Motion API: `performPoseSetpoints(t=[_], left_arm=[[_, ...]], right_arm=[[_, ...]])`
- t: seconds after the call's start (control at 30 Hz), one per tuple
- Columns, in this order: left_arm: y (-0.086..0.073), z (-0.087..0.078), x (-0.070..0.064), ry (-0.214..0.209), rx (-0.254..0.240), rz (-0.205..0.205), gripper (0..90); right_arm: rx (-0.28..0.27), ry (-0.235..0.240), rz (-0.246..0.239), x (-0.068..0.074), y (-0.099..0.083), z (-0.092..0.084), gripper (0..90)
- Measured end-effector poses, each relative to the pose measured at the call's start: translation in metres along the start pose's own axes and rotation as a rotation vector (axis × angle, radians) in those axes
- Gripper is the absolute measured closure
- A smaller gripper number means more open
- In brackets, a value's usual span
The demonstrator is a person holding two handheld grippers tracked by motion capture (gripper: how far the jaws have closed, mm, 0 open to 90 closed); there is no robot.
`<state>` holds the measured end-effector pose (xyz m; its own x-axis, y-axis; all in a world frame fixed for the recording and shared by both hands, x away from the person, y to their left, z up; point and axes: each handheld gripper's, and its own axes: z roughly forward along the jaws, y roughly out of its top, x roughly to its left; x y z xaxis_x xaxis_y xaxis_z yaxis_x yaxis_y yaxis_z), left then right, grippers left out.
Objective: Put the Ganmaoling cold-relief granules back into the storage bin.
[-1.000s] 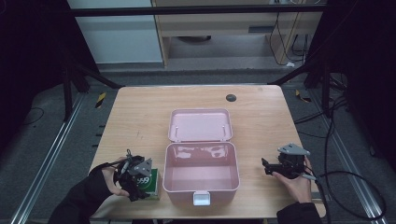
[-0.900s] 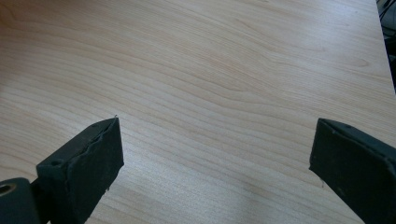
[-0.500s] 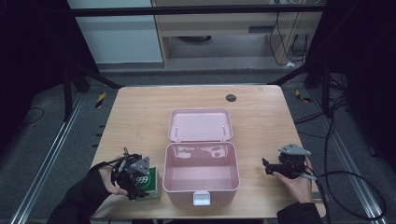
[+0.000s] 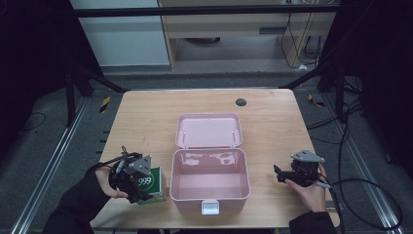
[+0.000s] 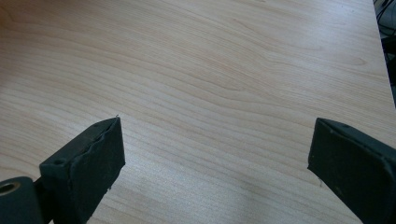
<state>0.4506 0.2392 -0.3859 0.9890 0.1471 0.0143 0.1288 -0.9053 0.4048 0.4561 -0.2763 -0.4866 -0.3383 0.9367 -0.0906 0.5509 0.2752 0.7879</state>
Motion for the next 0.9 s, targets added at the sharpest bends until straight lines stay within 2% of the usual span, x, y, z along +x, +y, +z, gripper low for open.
performPoseSetpoints(t=[0.33, 0.47, 0.7, 0.9], left_arm=[[0.006, -0.021, 0.002, 0.039, -0.063, -0.011, 14.9], [0.005, -0.028, 0.002, 0.035, -0.092, -0.020, 14.9], [0.005, -0.040, 0.002, 0.047, -0.109, -0.033, 14.9], [0.007, -0.050, 0.002, 0.036, -0.111, -0.031, 15.0]], right_arm=[[-0.004, -0.004, 0.001, 0.000, 0.000, -0.001, 3.8], [-0.009, -0.004, -0.005, -0.001, 0.000, -0.001, 3.8], [-0.008, -0.006, -0.004, -0.001, 0.000, -0.001, 3.8], [-0.007, -0.007, -0.004, -0.001, 0.000, -0.001, 3.8]])
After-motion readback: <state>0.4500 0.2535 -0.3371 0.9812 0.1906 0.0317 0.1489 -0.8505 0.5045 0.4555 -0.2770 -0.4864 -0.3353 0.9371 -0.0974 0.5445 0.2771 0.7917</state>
